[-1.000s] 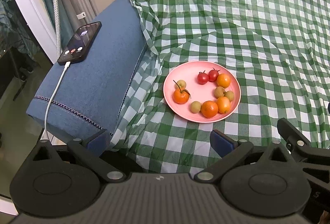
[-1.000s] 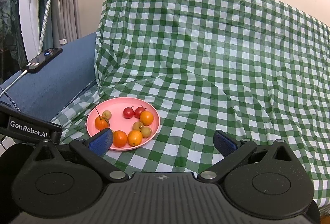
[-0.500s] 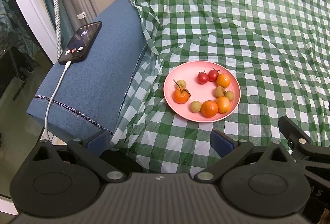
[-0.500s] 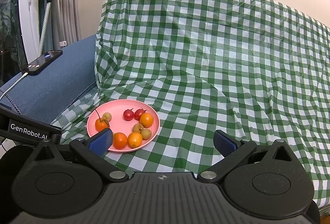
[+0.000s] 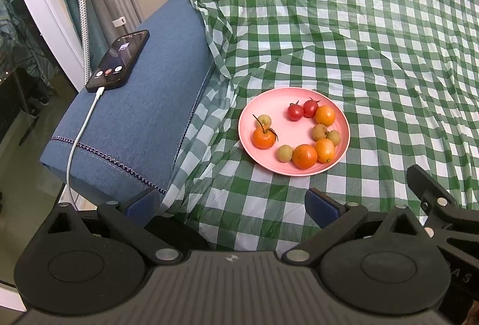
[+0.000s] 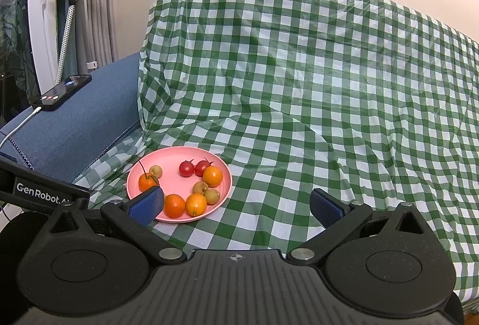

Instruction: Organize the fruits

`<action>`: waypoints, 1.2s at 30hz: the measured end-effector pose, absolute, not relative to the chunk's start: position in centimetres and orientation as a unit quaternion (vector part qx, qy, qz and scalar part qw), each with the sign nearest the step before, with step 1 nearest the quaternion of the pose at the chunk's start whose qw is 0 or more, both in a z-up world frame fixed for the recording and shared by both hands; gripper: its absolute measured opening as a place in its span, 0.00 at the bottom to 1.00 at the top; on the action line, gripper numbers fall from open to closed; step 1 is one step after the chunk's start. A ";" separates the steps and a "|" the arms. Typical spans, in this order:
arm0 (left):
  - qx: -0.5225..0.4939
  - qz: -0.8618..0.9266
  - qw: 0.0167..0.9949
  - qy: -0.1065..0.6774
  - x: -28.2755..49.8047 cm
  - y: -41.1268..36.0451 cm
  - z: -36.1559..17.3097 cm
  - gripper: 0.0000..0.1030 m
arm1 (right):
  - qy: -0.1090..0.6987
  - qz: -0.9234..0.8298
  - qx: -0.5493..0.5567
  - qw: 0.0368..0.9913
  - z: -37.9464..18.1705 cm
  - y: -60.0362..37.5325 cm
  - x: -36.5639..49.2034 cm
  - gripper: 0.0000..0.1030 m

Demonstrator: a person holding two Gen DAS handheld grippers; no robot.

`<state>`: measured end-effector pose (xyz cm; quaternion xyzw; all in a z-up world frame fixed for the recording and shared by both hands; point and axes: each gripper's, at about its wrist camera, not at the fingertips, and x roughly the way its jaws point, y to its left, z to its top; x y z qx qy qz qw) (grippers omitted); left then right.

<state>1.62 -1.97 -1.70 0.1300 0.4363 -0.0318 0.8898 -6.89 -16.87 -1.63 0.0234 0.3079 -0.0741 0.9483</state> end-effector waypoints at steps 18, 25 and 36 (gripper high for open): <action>0.133 -0.033 0.889 0.438 1.7 -2.0 -1.7 1.00 | 0.307 -0.074 0.024 0.949 -1.6 -16.8 -6.9 0.99; 0.132 -0.033 0.887 0.441 1.8 -2.0 -1.9 1.00 | 0.308 -0.075 0.026 0.948 -1.6 -16.5 -6.9 0.99; 0.133 -0.021 0.876 0.462 2.5 -1.7 -2.8 1.00 | 0.309 -0.066 0.030 0.948 -1.8 -16.3 -6.6 0.99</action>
